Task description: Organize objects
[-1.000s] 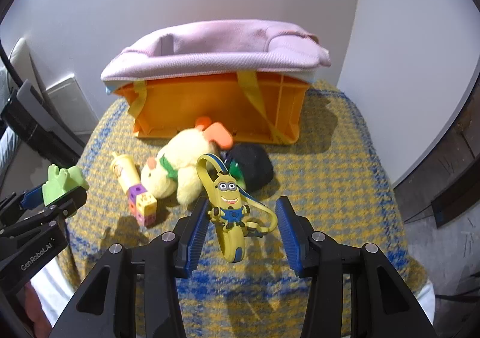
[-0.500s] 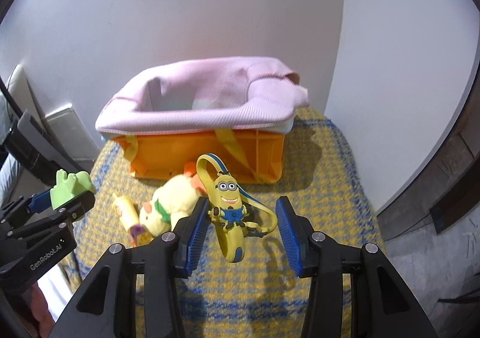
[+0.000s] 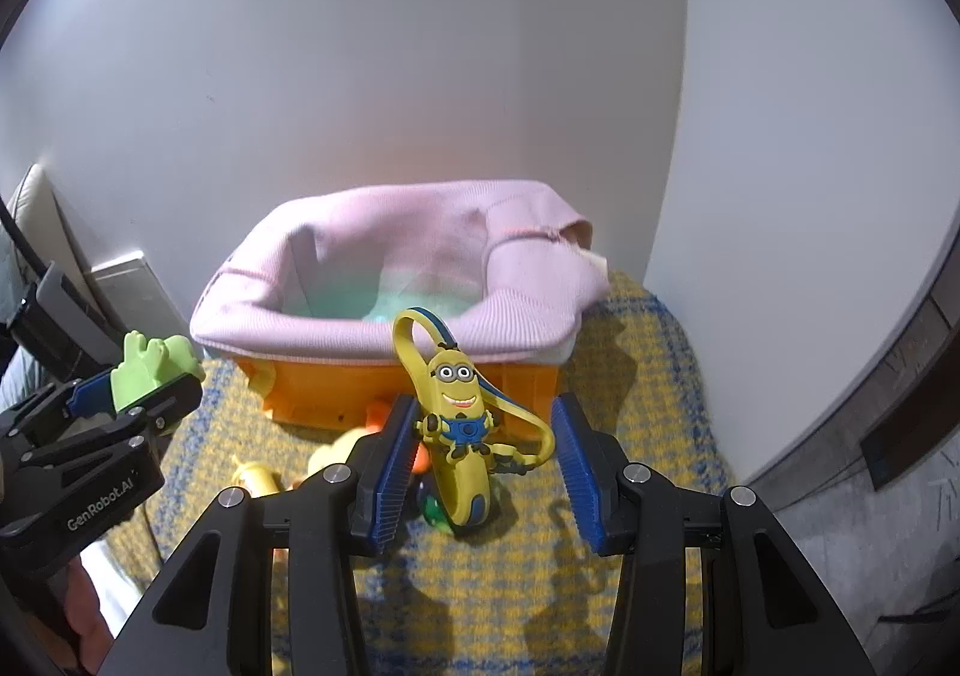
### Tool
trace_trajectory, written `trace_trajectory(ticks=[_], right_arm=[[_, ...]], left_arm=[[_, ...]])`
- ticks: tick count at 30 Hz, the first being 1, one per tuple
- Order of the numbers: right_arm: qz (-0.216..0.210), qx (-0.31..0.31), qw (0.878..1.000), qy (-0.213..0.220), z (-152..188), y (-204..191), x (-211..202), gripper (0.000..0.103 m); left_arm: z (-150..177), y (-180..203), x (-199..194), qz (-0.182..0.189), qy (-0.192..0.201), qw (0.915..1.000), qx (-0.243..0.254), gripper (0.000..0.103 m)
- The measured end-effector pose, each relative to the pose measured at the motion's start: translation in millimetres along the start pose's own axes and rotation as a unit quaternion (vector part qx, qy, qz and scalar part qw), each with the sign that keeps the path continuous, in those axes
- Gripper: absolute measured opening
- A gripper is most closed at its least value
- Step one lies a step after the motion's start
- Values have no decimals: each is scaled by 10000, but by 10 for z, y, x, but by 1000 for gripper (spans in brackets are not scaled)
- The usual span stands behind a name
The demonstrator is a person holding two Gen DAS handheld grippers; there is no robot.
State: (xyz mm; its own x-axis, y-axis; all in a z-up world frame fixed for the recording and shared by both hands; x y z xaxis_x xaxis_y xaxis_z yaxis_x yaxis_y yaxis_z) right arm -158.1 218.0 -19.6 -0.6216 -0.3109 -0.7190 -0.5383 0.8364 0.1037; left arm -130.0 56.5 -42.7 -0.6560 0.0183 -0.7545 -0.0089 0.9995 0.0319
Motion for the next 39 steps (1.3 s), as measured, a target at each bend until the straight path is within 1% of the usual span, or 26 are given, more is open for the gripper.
trace_trajectory(ticks=[6,19,29,39], right_arm=[[3,-44,9999,107,-192,-27,44,46],[10,-113,9997,220,-583,-39,268,46],[27,-120,9997,204,-794,-53,504,46],[35,-172,9997,139,-939,-102,734,46]], left_arm=[[-194,-59,37,17,135,9999,-23,57],[-579,-55,257,70,232,9997,45,57],[-768,-20,509,110,174,9998,66,57],[-863,-89,741,110,92,9999,12,57]])
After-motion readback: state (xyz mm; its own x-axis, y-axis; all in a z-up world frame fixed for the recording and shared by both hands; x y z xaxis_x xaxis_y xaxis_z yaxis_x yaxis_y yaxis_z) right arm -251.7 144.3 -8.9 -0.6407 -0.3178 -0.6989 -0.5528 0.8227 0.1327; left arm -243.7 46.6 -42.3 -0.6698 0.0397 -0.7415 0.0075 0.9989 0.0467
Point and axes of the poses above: each gripper's, at about its wrist camera, not at the fingertips, and x roughly the way its jaws point, y to its right, z to its underside, the point moved 2 cm from there along x, roughly the way its jaws point, and after that the axes turned 3 degrees about -y, right-handed, at the moved point
